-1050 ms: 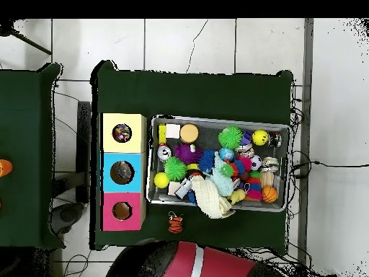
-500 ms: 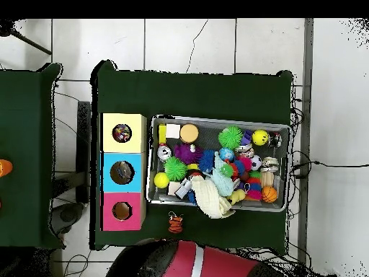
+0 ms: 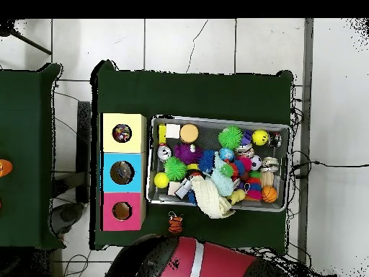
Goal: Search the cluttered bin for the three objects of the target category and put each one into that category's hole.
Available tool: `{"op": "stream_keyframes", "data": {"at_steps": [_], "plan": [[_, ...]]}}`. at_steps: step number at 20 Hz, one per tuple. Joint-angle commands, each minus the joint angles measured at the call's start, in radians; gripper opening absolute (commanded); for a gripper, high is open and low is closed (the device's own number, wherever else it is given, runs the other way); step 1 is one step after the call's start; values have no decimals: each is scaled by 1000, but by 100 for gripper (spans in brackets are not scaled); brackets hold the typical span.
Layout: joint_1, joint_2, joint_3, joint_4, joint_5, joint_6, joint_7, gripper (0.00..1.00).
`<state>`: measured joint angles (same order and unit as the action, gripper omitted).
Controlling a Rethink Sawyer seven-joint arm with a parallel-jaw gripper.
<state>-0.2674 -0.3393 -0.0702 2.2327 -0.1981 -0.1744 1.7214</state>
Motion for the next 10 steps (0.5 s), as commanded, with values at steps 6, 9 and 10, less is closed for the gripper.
{"op": "stream_keyframes", "data": {"at_steps": [6,9,10], "plan": [[-4,111,66,-215,7,-116,157,100],[-2,123,68,-230,7,-121,159,100],[-2,127,68,-235,6,-123,159,100]]}}
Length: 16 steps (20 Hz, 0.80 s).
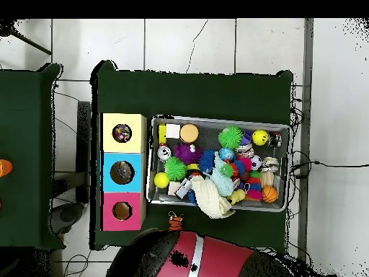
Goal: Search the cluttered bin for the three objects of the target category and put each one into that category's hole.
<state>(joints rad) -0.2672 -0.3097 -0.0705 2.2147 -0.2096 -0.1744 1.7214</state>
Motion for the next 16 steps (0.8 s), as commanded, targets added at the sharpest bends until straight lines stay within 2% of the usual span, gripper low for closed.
{"op": "stream_keyframes", "data": {"at_steps": [1,5,8,12,14,16], "plan": [[-2,106,68,-228,17,-128,157,100],[-2,121,70,-254,16,-130,152,100],[-7,95,78,-252,10,-94,140,100],[-8,14,81,-197,20,-10,137,100],[-4,-57,80,-150,26,38,138,100],[-1,-106,81,-130,19,44,135,100]]}}
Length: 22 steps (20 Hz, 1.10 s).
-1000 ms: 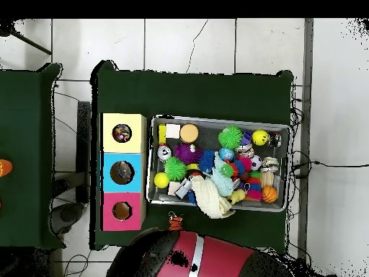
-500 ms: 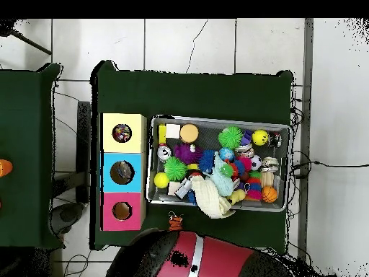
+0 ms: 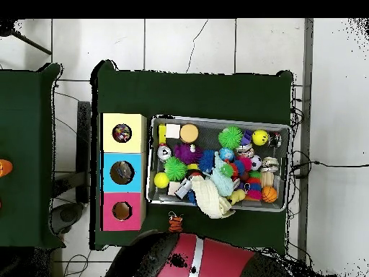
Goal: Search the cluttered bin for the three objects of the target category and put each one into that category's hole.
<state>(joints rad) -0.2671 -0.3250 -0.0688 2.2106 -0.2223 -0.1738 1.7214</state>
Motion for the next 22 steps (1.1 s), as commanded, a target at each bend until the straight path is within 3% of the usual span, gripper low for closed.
{"op": "stream_keyframes", "data": {"at_steps": [1,4,5,22], "plan": [[13,-115,66,-122,33,41,134,100],[5,-120,77,-124,25,60,123,100],[12,-117,68,-128,27,61,123,0],[22,-135,67,-113,29,70,132,0]]}}
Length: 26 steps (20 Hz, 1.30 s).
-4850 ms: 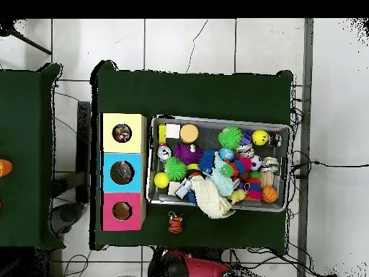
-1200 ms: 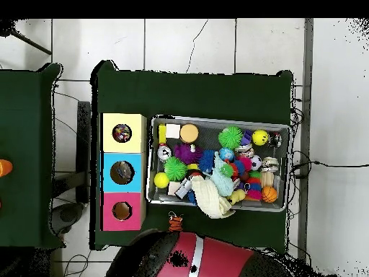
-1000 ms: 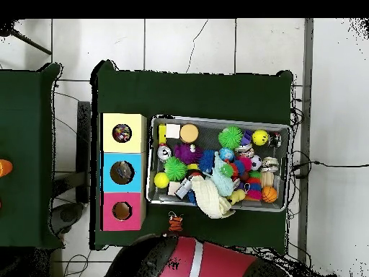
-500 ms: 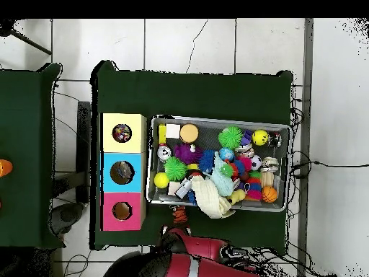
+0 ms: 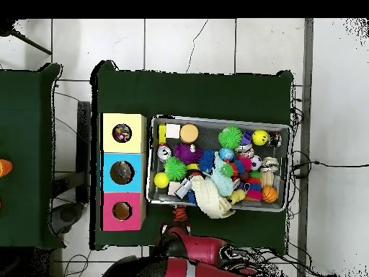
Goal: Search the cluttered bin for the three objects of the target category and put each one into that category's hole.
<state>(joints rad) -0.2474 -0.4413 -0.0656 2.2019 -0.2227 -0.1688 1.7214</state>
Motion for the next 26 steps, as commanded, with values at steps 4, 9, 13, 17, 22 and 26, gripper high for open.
{"op": "stream_keyframes", "data": {"at_steps": [4,9,13,17,22,26], "plan": [[1,-180,72,4,45,181,138,0],[1,-331,74,60,56,316,125,0],[-10,-373,78,63,49,366,120,0],[-19,-378,85,60,41,376,122,0],[-41,-273,95,14,14,287,125,0],[-28,-210,65,-24,-8,222,126,100]]}}
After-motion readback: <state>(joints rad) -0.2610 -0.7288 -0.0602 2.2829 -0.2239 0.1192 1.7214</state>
